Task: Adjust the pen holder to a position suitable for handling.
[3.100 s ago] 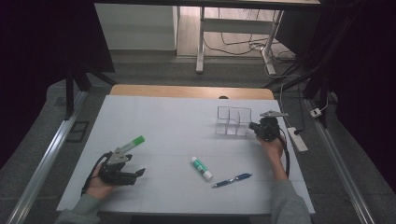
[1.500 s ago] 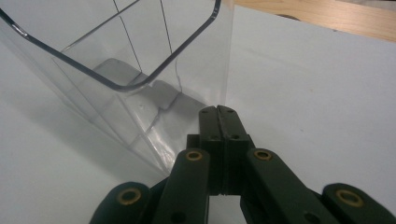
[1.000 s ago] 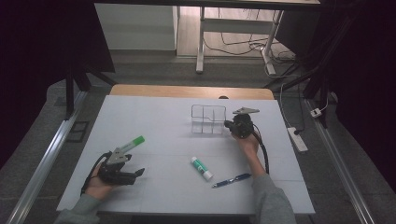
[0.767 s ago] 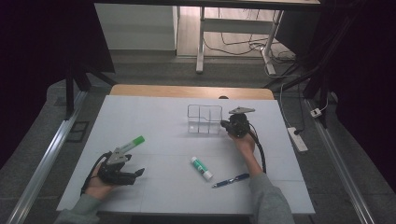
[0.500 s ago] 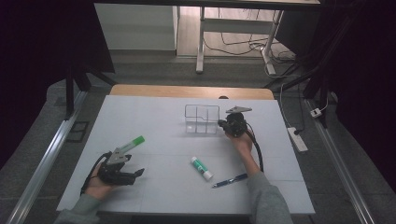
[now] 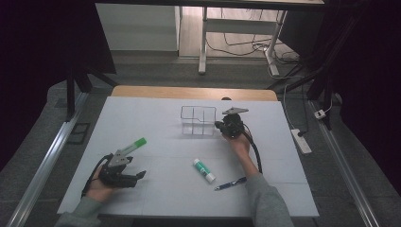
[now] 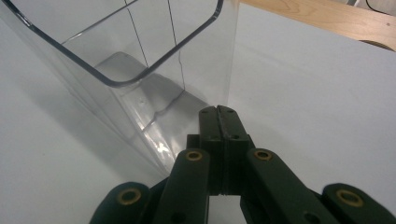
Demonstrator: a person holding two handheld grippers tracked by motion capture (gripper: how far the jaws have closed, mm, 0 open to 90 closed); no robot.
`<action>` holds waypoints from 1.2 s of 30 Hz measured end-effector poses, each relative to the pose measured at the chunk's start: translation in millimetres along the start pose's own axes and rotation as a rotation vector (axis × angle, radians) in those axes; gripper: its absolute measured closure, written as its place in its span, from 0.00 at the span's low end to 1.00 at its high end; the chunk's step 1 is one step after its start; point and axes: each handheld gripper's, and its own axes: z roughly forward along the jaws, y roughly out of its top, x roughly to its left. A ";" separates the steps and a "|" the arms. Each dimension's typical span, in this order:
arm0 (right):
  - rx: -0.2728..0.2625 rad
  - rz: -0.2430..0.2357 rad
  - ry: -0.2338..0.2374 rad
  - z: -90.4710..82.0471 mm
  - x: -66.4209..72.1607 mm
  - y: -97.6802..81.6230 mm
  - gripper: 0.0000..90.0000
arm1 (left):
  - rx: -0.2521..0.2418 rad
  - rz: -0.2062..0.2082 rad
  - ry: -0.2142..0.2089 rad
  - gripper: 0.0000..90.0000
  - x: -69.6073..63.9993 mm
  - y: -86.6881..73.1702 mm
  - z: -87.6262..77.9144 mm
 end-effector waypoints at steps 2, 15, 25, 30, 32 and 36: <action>-0.004 -0.002 -0.001 1.4 1.5 0.8 0.99 | 0.001 0.001 -0.001 0.25 -0.1 0.0 0.1; -0.010 0.001 0.033 11.0 10.5 6.3 0.99 | 0.001 0.000 0.001 0.25 0.3 -0.5 0.1; -0.017 -0.006 0.026 10.7 10.4 5.4 0.99 | -0.001 0.000 0.001 0.25 0.5 -0.6 -0.1; -0.022 0.006 0.017 4.0 4.9 4.6 0.99 | -0.002 -0.004 0.004 0.25 1.6 -1.3 -0.6; -0.025 0.011 0.016 1.3 3.4 4.0 0.99 | -0.003 -0.005 0.004 0.25 1.7 -1.3 -0.6; -0.022 -0.007 0.016 -3.2 4.4 3.1 0.99 | -0.003 -0.003 0.002 0.25 1.6 -1.1 -0.5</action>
